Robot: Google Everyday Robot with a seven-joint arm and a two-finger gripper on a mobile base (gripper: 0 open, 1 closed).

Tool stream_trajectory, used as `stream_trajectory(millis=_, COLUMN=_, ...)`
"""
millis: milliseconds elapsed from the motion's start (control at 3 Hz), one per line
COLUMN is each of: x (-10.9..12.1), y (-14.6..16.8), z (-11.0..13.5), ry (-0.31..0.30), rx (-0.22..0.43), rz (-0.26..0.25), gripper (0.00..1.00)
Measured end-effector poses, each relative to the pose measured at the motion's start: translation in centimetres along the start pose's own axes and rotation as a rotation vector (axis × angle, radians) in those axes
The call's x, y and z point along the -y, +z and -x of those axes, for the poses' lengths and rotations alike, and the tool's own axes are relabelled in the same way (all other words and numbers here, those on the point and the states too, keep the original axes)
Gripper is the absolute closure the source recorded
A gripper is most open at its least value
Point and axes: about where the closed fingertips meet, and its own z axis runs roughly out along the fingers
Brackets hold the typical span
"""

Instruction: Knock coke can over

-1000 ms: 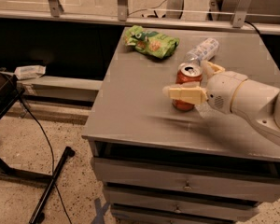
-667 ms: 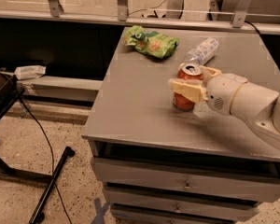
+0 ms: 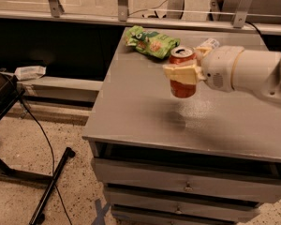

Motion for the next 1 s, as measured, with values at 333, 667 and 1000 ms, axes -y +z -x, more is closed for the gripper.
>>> stream_trajectory(millis=333, x=0.7, y=-0.6, z=4.3, ry=-0.115, rx=-0.177, rz=0.04, gripper=1.0)
stream_trajectory(millis=667, x=3.6, y=-0.5, z=3.9, ry=-0.109, rx=-0.344, rz=0.046, gripper=1.0)
stream_trajectory(millis=1000, x=6.0, y=3.4, z=2.0, ry=-0.106, rx=-0.501, rz=0.104, gripper=1.0)
